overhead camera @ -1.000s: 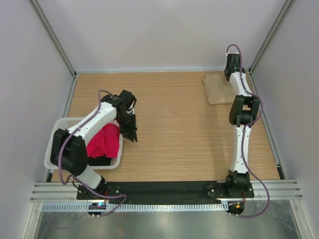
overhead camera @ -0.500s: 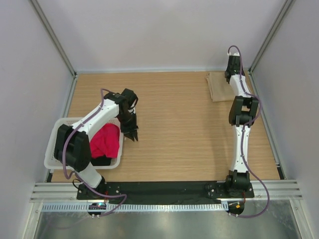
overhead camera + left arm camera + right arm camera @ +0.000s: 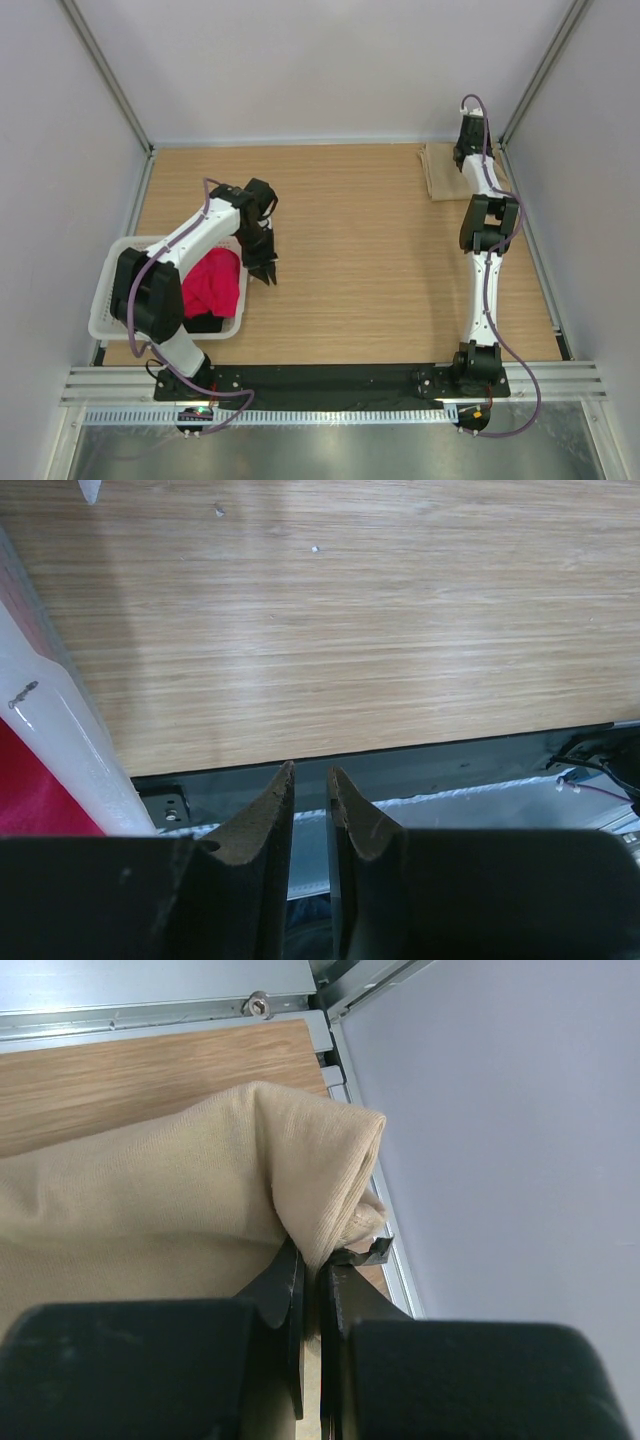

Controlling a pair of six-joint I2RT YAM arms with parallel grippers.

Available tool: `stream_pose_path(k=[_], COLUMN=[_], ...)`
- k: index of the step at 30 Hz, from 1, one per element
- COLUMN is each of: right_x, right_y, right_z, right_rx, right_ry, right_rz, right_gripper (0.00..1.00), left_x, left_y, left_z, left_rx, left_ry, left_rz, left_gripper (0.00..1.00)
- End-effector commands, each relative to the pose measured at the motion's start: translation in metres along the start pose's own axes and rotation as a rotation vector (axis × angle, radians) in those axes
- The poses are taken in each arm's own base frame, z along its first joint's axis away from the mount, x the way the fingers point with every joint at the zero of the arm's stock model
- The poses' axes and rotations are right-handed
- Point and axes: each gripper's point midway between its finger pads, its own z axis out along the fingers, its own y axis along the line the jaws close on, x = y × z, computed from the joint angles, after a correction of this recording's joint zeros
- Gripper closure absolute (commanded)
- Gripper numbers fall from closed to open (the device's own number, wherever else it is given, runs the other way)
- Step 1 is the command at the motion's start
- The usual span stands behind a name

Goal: Fold and stack the t-shirts
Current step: Neatly place the folded tshirt to the corner

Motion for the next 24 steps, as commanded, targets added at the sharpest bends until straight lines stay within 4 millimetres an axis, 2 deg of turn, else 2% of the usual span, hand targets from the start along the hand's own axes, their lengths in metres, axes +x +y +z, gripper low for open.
stream_pose_path(k=[1,2,3,5,6,8,9,12,13,15,16,17,19,20,21,22,23,24], right_x=[-0.034,-0.032,-0.035,-0.041,-0.047,-0.056,-0.067,-0.076,-0.091,-0.097,-0.111,-0.111,-0.118,-0.120,-0.123,-0.124,-0.129,-0.131], right_y=[-0.017,-0.019,-0.023,-0.031,-0.037,-0.048,-0.062,-0.075,-0.087,-0.089,-0.100,-0.091,-0.090,-0.093,-0.084,-0.080,-0.082,-0.061], right_z=[-0.001,0.000,-0.001,-0.003,-0.006,-0.012,-0.021,-0.036,-0.049,-0.064,-0.083,-0.090,-0.111,-0.126,-0.140,-0.150,-0.170,-0.189], right_rx=[0.045,0.063,0.078,0.111,0.127,0.151,0.176,0.171,0.174,0.165,0.166,0.145,0.127,0.121,0.098,0.082,0.062,0.006], right_ry=[-0.102,-0.097,-0.107,-0.117,-0.129,-0.144,-0.159,-0.161,-0.185,-0.185,-0.211,-0.204,-0.208,-0.211,-0.206,-0.201,-0.209,-0.208], right_rz=[0.068,0.069,0.081,0.095,0.104,0.106,0.124,0.129,0.159,0.154,0.167,0.154,0.160,0.167,0.172,0.178,0.190,0.216], right_gripper=[0.98,0.92,0.74,0.61,0.42,0.14,0.01,0.00,0.00,0.00,0.00,0.00,0.00,0.00,0.00,0.00,0.00,0.00], left_x=[0.002,0.002,0.003,0.003,0.003,0.005,0.005,0.003,0.004,0.001,0.000,0.000,-0.002,-0.002,-0.003,-0.004,-0.004,-0.004], left_y=[-0.006,-0.005,-0.006,-0.006,-0.006,-0.005,-0.006,-0.009,-0.010,-0.015,-0.017,-0.020,-0.026,-0.027,-0.030,-0.032,-0.034,-0.036], left_z=[-0.008,-0.008,-0.008,-0.009,-0.009,-0.011,-0.013,-0.018,-0.020,-0.023,-0.024,-0.026,-0.031,-0.034,-0.038,-0.040,-0.043,-0.045], left_rx=[0.016,0.014,0.017,0.020,0.020,0.021,0.023,0.041,0.049,0.072,0.084,0.100,0.133,0.142,0.162,0.169,0.180,0.195], left_ry=[0.004,0.004,0.006,0.004,0.004,0.002,-0.001,-0.021,-0.024,-0.045,-0.053,-0.056,-0.085,-0.095,-0.117,-0.126,-0.138,-0.148], left_rz=[0.012,0.013,0.012,0.014,0.019,0.021,0.026,0.030,0.033,0.035,0.029,0.028,0.027,0.029,0.034,0.036,0.033,0.034], left_gripper=[0.80,0.80,0.80,0.80,0.80,0.80,0.80,0.80,0.80,0.80,0.80,0.80,0.80,0.80,0.80,0.80,0.79,0.79])
